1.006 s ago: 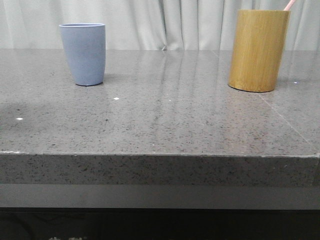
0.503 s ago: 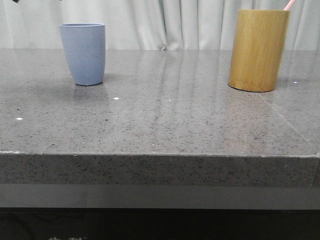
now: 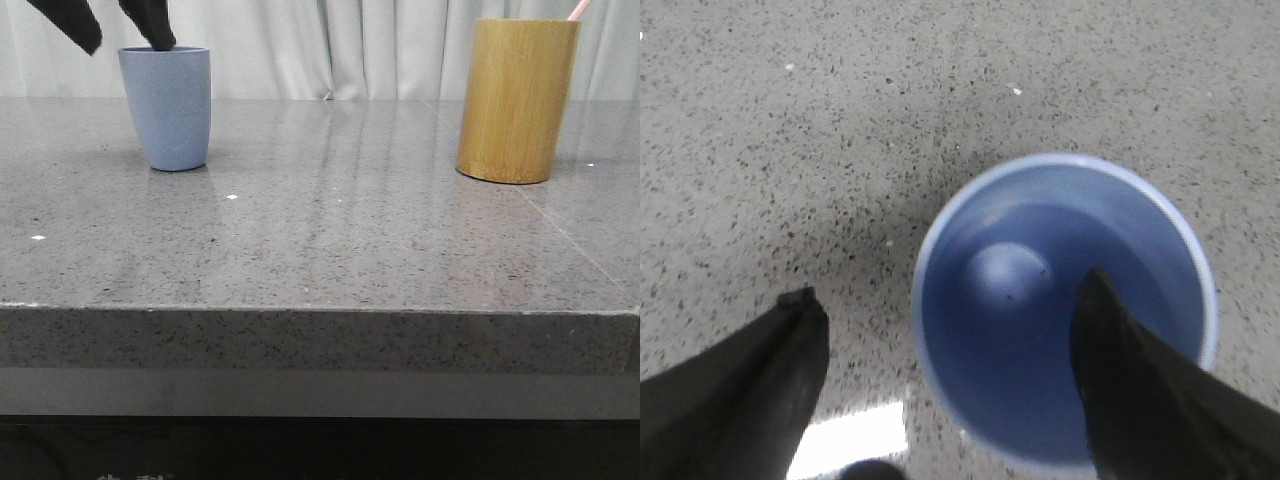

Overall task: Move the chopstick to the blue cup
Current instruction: 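Lower the left gripper over the light blue cup and grasp its rim, then lift the blue cup with the left gripper and set it nearer the bamboo holder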

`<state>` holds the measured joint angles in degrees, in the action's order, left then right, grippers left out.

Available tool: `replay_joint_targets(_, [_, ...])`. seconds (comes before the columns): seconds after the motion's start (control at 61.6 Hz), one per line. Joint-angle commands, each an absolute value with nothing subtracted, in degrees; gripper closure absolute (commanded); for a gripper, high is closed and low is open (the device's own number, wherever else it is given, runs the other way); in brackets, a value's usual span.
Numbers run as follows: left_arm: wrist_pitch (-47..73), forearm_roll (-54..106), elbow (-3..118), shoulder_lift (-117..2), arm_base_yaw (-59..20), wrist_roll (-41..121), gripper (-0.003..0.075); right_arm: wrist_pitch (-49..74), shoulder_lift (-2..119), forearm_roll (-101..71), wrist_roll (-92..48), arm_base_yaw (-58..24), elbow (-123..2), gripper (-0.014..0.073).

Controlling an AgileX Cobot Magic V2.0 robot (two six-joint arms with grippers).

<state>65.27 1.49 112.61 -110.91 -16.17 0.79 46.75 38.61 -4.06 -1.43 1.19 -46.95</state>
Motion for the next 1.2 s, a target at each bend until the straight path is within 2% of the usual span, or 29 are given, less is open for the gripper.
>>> replay_joint_targets(0.0, [63.9,1.4,115.8,-109.5,-16.6,0.5,0.0257,43.7,38.7,-4.0,-2.0,1.6,-48.7,0.0084])
replay_joint_targets(0.081, [63.9,1.4,115.9,-110.0,-16.6,-0.3,0.0330,43.8,38.7,-4.0,-2.0,1.6,-48.7,0.0084])
replay_joint_targets(0.341, [63.9,1.4,116.0,-110.3,-16.6,-0.6,0.0633,44.0,38.7,-4.0,-2.0,1.6,-48.7,0.0084])
replay_joint_targets(0.487, [63.9,1.4,116.4,-110.3,-16.6,-0.6,0.0732,44.0,38.7,-4.0,-2.0,1.6,-48.7,0.0084])
replay_joint_targets(0.746, [65.4,3.2,120.5,-110.3,-18.0,-0.6,0.0739,44.0,38.7,-4.0,-2.0,1.6,-48.7,0.0084])
replay_joint_targets(1.184, [63.6,3.3,124.8,-112.9,-30.5,-0.4,0.0739,44.6,38.7,-4.0,-2.0,1.6,-48.7,0.0084])
